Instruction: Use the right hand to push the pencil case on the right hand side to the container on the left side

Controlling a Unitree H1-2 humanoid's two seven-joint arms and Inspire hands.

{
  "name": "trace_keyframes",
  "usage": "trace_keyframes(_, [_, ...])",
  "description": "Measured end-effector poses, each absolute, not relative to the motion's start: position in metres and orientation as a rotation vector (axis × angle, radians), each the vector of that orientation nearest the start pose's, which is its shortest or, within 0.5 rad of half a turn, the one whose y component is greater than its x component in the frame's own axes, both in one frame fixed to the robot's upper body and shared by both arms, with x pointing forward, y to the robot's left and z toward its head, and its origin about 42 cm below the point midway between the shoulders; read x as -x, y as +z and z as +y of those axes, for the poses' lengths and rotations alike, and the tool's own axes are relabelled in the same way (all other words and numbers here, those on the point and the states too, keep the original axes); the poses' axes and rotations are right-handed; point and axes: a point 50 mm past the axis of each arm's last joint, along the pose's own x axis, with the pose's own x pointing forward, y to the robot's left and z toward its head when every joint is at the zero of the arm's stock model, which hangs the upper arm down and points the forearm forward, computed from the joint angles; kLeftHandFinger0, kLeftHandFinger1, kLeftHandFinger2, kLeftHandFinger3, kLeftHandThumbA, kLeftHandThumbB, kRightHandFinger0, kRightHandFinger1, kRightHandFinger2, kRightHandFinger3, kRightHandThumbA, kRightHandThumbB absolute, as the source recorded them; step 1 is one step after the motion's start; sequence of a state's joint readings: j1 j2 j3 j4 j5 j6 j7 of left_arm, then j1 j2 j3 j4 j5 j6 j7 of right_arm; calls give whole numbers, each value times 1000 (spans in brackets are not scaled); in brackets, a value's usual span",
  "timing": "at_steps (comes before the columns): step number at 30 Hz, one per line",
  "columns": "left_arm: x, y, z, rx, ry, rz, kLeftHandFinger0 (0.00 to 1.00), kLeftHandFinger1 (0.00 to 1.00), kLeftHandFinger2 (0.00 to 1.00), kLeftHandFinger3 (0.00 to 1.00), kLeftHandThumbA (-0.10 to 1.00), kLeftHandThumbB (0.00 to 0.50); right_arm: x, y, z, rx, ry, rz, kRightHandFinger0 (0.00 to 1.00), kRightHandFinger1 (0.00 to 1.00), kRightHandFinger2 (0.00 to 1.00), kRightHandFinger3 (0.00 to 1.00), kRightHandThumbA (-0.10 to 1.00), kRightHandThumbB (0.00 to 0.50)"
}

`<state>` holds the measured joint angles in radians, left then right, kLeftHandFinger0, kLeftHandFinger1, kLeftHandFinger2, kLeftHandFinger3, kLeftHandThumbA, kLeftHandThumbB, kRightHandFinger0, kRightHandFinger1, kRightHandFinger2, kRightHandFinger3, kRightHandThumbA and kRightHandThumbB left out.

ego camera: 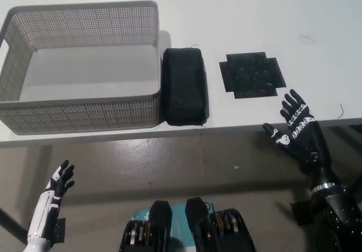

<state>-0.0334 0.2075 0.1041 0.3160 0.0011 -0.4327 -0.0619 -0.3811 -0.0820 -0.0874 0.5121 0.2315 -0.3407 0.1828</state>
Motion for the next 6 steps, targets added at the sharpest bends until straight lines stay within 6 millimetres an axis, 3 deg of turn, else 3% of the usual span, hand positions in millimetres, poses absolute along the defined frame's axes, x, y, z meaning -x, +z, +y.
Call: trace_keyframes(6, [-282, 63, 315, -216, 33, -157, 1000, 1000, 1000, 1000, 1000, 288, -390, 105, -235, -138, 119, -224, 1000, 1000, 1000, 1000, 1000, 258])
